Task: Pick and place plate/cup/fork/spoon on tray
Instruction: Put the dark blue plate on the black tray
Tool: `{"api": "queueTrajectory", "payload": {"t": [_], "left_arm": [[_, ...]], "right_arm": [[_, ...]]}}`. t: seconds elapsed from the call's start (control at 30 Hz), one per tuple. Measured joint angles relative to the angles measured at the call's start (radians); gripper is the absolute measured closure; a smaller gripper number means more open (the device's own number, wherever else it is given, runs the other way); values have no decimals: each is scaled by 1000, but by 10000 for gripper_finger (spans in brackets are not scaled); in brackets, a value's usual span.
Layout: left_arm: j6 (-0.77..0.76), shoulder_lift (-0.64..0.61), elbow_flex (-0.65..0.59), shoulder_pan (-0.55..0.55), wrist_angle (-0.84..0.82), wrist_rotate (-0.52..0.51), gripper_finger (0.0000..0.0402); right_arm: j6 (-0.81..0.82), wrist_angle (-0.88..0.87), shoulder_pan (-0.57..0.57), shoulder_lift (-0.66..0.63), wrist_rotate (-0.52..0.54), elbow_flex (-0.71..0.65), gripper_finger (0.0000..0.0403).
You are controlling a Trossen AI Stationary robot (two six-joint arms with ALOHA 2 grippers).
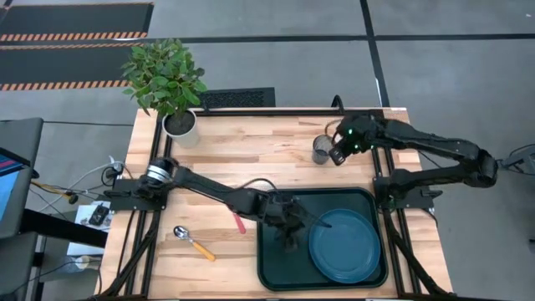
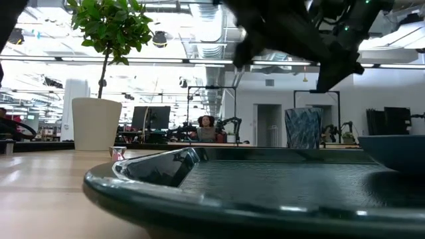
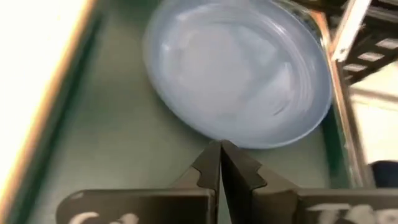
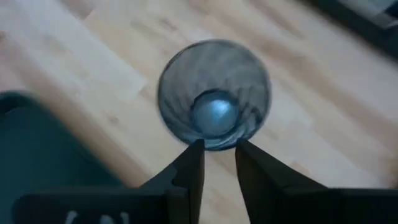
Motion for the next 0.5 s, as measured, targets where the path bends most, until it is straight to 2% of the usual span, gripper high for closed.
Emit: {"api": "queueTrajectory", "payload": {"t": [0.07,0.2,0.37,0.5], "left_arm": [[26,-70,0,-15,-77,-85,401],[36,-220,1,-47,-236,-257,401],[-4,-353,0,-98,-408,-462,401],[-79,-418,0,-150,-517,-593,401]], "right_arm": [[32,2,86,-11,90,0,320],[122,63,303,-13,100,0,386],[296,171,563,110,193,1,394],[352,280,665,284,208,1,396]]}}
